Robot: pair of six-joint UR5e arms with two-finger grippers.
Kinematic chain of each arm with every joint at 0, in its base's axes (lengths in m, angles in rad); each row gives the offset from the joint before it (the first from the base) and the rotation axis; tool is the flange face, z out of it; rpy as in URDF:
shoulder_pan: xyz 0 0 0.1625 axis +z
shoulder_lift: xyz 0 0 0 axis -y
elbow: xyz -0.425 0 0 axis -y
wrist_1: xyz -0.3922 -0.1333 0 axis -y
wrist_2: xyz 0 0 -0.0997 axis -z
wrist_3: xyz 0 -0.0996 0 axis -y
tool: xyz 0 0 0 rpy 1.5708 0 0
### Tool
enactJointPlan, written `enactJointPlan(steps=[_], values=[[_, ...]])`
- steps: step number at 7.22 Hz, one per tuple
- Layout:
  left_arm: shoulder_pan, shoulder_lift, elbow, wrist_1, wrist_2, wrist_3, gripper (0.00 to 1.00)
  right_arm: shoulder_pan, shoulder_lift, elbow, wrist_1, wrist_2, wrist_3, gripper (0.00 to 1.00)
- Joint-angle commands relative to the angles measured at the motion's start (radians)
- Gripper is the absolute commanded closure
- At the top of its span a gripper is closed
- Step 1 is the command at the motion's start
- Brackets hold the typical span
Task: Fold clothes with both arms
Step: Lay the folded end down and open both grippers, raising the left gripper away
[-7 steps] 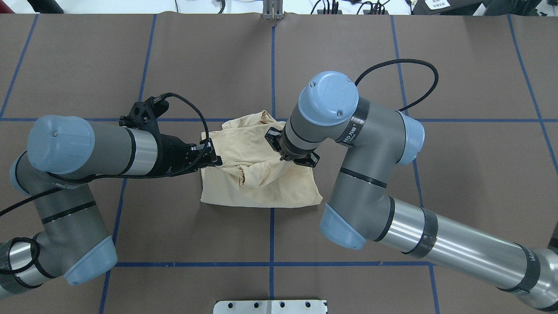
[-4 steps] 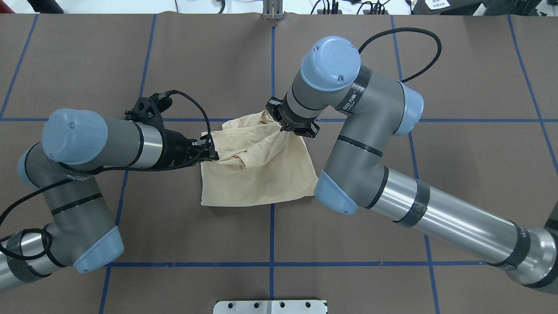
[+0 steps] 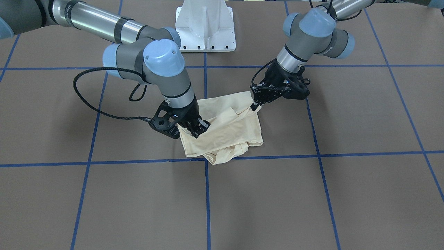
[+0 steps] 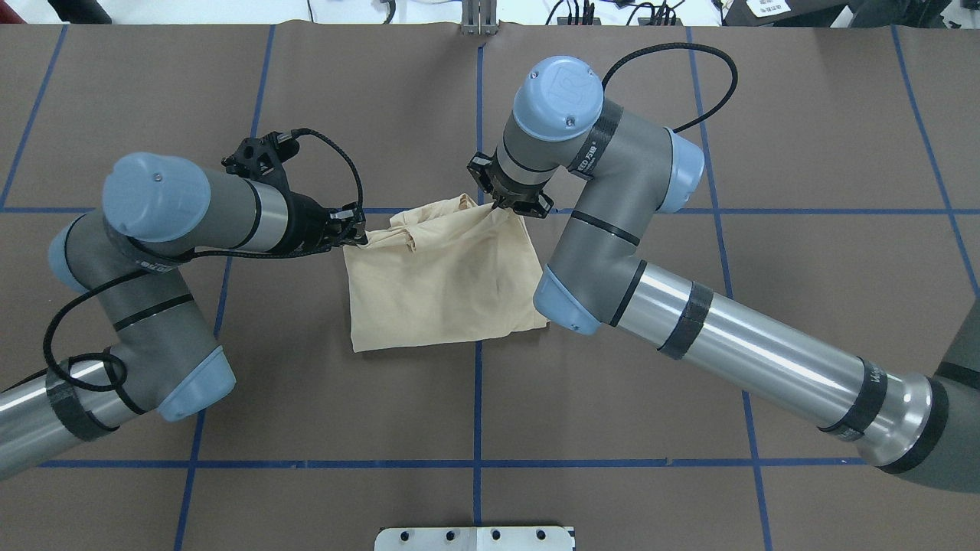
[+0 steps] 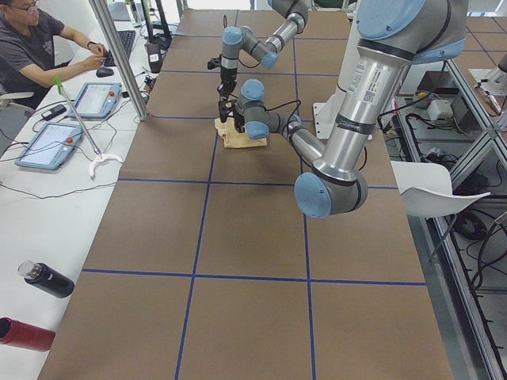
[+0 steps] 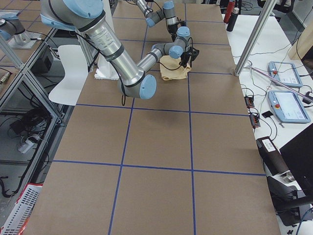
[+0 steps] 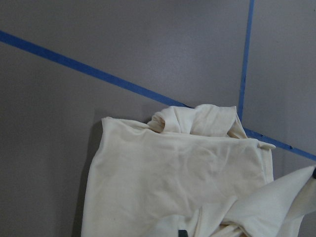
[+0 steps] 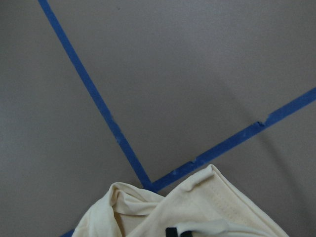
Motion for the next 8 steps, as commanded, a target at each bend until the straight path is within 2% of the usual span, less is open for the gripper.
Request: enactJointPlan(steps=[1,3,4,5,6,7,8], values=[[-0.010,-0.055,0.152,-0.091,0.000,0.024,1.00,0.002,0.056,-0.080,0.009,-0.010,-0.003,1.00],[-0.010,-0.057,0.197,-0.141,0.000,0.027,1.00,0.001,0.066,-0.106,0.011,-0.012,-0.003,1.00],[-0.010,-0.057,0.196,-0.144,0.000,0.027,0.65,0.001,0.066,-0.110,0.011,-0.015,-0.003,1.00],[-0.018,-0.058,0.196,-0.168,0.000,0.028,0.16,0.002,0.066,-0.110,0.011,-0.015,-0.003,0.57],[-0.042,-0.058,0.191,-0.168,-0.006,0.028,0.01,0.016,0.069,-0.110,0.011,-0.016,-0.003,0.01],[-0.074,-0.058,0.191,-0.167,-0.024,0.028,0.01,0.037,0.069,-0.110,0.011,-0.007,-0.003,0.00],[-0.117,-0.057,0.190,-0.164,-0.087,0.030,0.01,0.050,0.085,-0.110,0.011,0.011,-0.014,0.00]])
